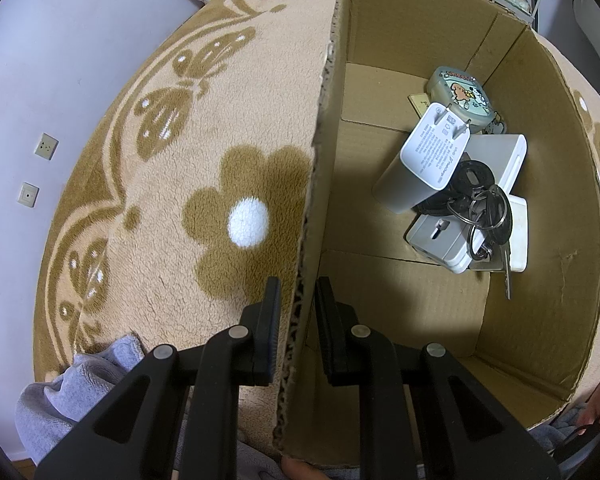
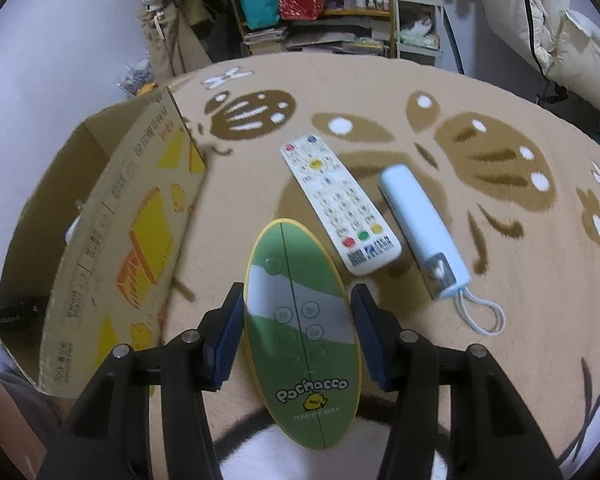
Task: Organize rigid objects
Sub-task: 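Lift the oval board and carry it toward the box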
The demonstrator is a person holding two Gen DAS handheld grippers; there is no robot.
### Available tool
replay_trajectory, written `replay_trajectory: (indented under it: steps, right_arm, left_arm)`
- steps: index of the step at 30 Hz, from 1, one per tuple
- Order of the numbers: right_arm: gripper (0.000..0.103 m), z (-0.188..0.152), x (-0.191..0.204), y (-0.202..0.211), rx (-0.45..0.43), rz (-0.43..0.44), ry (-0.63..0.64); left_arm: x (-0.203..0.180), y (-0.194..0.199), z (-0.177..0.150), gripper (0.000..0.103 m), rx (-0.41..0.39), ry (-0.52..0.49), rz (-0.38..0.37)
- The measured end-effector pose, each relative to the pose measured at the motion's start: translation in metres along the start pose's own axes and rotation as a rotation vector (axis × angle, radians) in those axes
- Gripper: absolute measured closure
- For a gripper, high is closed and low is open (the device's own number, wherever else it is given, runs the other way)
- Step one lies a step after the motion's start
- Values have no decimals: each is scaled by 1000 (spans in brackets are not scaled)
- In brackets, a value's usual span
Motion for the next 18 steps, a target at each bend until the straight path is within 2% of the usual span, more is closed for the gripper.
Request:
replay_trajectory:
  steps: [18]
  right_arm:
    - [47, 26, 28, 24, -75, 81, 7]
  left_arm:
    - [-1, 1, 1, 86, 2, -6, 8]
Point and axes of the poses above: each gripper's, at about its wrist camera, not at the fingertips, and y roughly against the way its jaws point, x to its left, z to its top, the point moved 8 cm from there along -y, roughly the way its jaws point, and after that the axes turned 12 degrees about -y, right-handed, at the moved point
